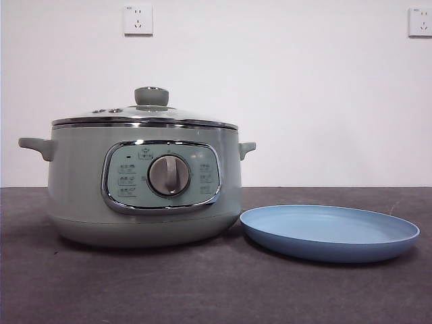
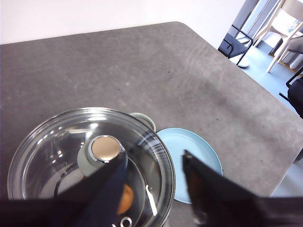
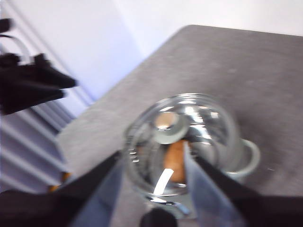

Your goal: Take the potato out from the steamer,put the potato on the plate,close the lid

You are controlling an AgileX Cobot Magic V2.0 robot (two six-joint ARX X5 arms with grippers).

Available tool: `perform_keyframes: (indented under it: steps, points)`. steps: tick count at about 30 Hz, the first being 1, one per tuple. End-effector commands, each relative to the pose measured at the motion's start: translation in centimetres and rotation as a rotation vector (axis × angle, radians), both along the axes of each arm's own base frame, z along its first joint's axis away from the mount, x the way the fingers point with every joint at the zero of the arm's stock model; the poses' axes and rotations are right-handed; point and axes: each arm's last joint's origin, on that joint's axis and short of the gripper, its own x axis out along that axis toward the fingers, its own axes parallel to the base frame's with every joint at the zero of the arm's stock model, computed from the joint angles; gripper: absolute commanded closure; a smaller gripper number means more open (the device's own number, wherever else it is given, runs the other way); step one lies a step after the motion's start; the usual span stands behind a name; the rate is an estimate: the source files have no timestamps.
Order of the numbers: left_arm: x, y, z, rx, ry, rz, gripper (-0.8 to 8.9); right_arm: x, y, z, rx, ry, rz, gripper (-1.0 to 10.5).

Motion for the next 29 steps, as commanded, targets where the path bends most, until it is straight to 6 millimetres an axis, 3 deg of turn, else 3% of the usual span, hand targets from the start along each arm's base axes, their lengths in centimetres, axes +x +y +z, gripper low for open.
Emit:
perform_keyframes:
  steps: [1, 9, 22, 29]
  points:
    - [0.5, -0.2, 0.1, 0.002, -0.023, -0.013, 3.65, 0.1, 0.1, 0.1, -0.049, -0.028, -0.061, 2.5]
    - [3.1, -2.2, -1.6, 0.08, 0.006, 0.041, 3.65, 0.1, 0.1, 0.0, -0.062, -0.018, -0.076, 2.5]
    - [8.1, -6.8, -7.0, 0.3, 0.074, 0.081, 3.65, 0.1, 0.1, 0.0, -0.064, -0.018, -0.079, 2.6]
    - [10.0, -8.1, -9.7, 0.371, 0.123, 0.082, 3.65, 0.1, 0.1, 0.0, -0.064, -0.018, -0.079, 2.6]
